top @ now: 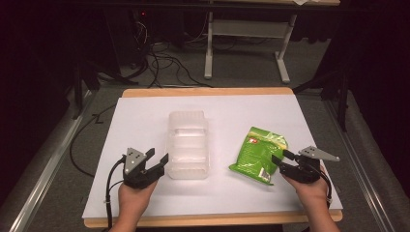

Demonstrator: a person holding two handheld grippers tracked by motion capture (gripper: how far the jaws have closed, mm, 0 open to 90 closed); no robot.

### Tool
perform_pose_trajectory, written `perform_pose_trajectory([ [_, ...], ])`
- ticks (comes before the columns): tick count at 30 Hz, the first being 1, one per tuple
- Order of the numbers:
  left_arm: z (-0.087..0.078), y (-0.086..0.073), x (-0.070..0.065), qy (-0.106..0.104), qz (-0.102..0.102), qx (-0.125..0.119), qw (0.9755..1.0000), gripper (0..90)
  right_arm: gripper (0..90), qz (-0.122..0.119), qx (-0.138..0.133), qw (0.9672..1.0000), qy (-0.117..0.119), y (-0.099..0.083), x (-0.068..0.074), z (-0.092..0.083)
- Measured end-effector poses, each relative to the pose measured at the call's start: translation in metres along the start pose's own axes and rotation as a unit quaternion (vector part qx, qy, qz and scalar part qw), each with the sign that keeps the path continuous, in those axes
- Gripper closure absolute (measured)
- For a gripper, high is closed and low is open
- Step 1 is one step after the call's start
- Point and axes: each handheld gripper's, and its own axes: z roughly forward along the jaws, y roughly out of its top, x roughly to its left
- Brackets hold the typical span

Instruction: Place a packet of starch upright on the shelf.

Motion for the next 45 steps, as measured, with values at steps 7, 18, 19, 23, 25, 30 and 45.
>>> perform_pose_trajectory([
  [7, 0.004, -0.004, 0.014, 0.008, -0.008, 0.029, 0.9995, 42.5, 44.5, -0.001, 0.004, 1.0, 0.002, 0.0, -0.001, 0.0],
  [18, -0.006, 0.002, 0.036, 0.025, 0.033, 0.068, 0.9968, 42.9, 43.7, 0.001, -0.001, 1.0, -0.003, -0.001, -0.005, -0.003],
  [19, -0.006, 0.002, 0.036, 0.025, 0.033, 0.068, 0.9968, 42.9, 43.5, 0.0, -0.002, 1.0, -0.003, -0.001, -0.006, -0.003],
  [23, -0.005, -0.017, 0.056, 0.013, -0.004, 0.083, 0.9964, 41.6, 44.0, -0.001, 0.0, 1.0, -0.004, -0.002, -0.007, -0.001],
  [25, -0.008, -0.017, 0.064, -0.001, -0.031, 0.079, 0.9964, 39.3, 43.0, 0.011, -0.001, 0.9999, -0.007, 0.001, -0.01, 0.002],
  [30, -0.007, -0.023, 0.064, 0.004, -0.021, 0.086, 0.9961, 37.4, 45.0, 0.021, 0.016, 0.999, -0.036, 0.017, -0.014, 0.015],
  [45, -0.004, -0.026, 0.066, 0.018, -0.011, 0.087, 0.996, 37.2, 37.2, 0.062, 0.031, 0.9957, -0.062, 0.012, -0.051, 0.039],
])
